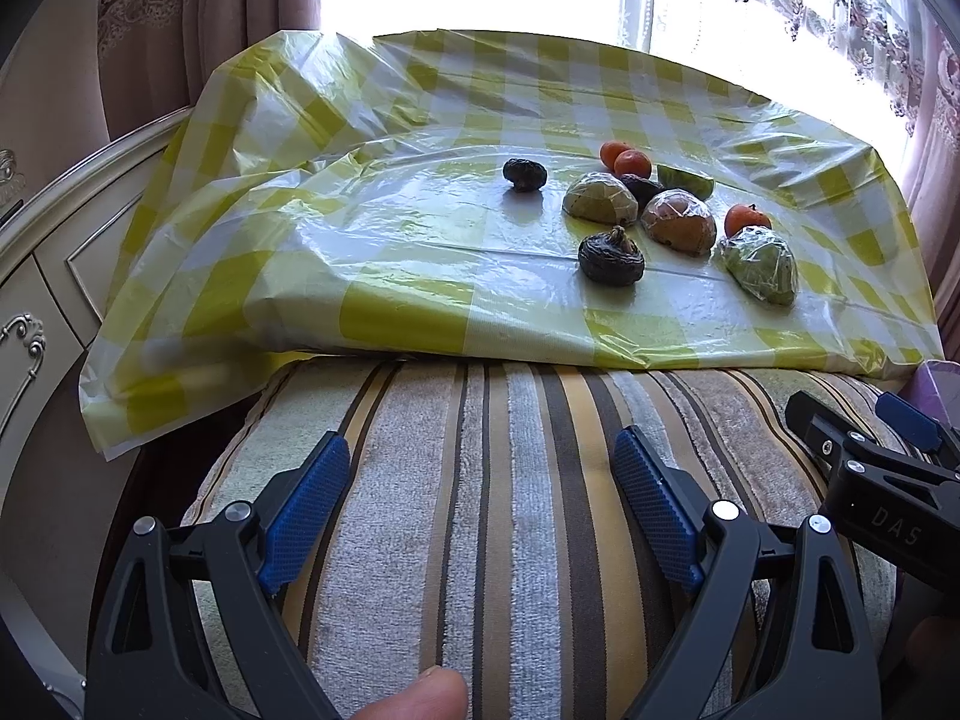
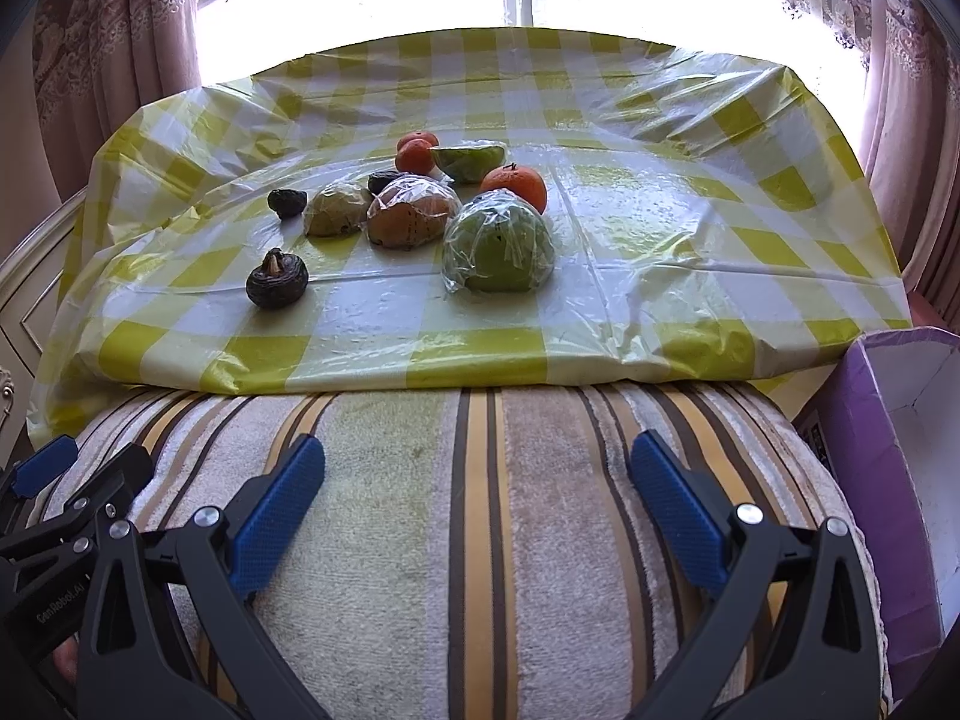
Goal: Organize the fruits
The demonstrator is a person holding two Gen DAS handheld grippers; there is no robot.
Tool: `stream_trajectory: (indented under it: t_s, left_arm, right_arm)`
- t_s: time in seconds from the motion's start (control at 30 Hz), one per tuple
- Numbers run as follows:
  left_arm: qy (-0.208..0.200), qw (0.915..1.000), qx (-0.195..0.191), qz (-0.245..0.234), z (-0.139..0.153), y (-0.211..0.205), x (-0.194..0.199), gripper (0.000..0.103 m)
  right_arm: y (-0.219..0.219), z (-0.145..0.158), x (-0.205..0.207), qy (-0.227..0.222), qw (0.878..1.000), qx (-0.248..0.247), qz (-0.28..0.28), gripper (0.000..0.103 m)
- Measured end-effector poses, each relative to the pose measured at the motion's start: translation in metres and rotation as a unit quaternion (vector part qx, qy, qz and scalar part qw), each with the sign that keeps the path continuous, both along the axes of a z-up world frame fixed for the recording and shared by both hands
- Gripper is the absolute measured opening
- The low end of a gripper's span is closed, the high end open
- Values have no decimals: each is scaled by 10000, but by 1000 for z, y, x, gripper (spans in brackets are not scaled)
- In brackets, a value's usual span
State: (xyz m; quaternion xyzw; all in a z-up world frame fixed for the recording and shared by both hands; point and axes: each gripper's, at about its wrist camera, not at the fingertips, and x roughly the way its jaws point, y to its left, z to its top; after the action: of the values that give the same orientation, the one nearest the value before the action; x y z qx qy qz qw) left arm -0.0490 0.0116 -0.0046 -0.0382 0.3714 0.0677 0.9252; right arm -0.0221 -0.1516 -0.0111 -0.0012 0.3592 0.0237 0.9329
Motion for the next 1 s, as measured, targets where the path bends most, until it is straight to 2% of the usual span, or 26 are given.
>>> stream_trajectory:
  t_s: [0.2, 0.47, 0.53, 0.6, 0.73, 0.9, 1.0]
  left_arm:
    - [114, 9996, 265, 21, 5, -10, 4, 87]
    - [189, 9991, 382, 42, 8, -17, 12, 87]
    - [165, 9987, 466, 107, 6, -20, 12, 90]
    - [153, 9982, 554, 187, 4, -23, 13, 97]
    - [180, 9978, 612, 201, 4, -26, 14, 98]
    - [198, 9993, 171, 283, 6, -15, 8, 98]
    - [274, 9991, 156, 268, 7, -15, 10, 98]
  right_arm:
    - [-7, -1, 1, -2, 10000, 70, 13, 102]
    - [-13, -4, 8, 83, 9999, 134, 25, 102]
    - [-13, -5, 9, 108, 9998, 154, 33, 102]
    - [-14, -5, 9, 114, 9998, 158, 21, 102]
    - [-22, -6, 8, 82, 9996, 268, -15, 102]
    - [-19, -5, 7, 79, 9998, 176, 28, 102]
    - [-18, -4, 7, 91, 9998, 161, 25, 102]
